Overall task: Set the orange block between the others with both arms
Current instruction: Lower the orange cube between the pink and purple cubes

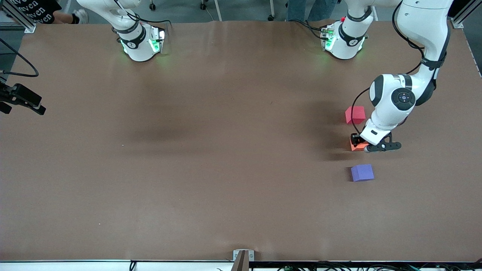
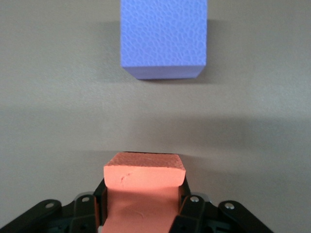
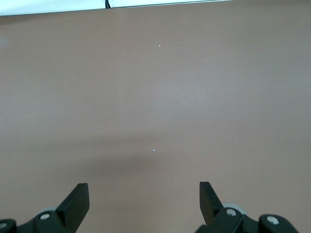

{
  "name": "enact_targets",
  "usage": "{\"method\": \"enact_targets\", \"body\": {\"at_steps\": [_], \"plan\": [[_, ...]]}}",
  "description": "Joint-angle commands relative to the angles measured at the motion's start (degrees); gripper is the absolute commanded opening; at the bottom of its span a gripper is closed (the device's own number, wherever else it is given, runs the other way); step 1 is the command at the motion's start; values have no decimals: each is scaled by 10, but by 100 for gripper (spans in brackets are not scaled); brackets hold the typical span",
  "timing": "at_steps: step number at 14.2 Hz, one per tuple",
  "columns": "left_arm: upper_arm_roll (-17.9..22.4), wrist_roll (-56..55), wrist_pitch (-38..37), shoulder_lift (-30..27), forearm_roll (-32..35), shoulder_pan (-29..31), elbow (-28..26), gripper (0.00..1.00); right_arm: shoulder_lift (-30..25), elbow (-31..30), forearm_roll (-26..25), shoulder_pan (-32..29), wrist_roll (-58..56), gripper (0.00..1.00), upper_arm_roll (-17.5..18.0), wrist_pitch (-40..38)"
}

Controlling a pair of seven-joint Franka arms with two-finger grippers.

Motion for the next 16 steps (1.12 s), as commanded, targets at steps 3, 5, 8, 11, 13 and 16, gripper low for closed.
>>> {"method": "enact_targets", "body": {"at_steps": [3,5,8,11,13,16], "plan": [[-10,11,17,1,7,9,-9,29,-5,-2,-8,0,1,100,0,3],[-10,12,17,4,7,9,-9,30,-5,-2,-8,0,2,100,0,3],[-9,26,18,12,7,9,-9,45,-5,-2,-8,0,1,100,0,3],[-9,26,17,13,6,8,-8,93,-3,-2,-8,0,1,100,0,4],[-9,26,13,7,5,7,-9,100,-3,-2,-8,0,1,100,0,4],[-9,23,3,-20,5,7,-8,100,-3,-1,-7,0,2,100,0,3]]}}
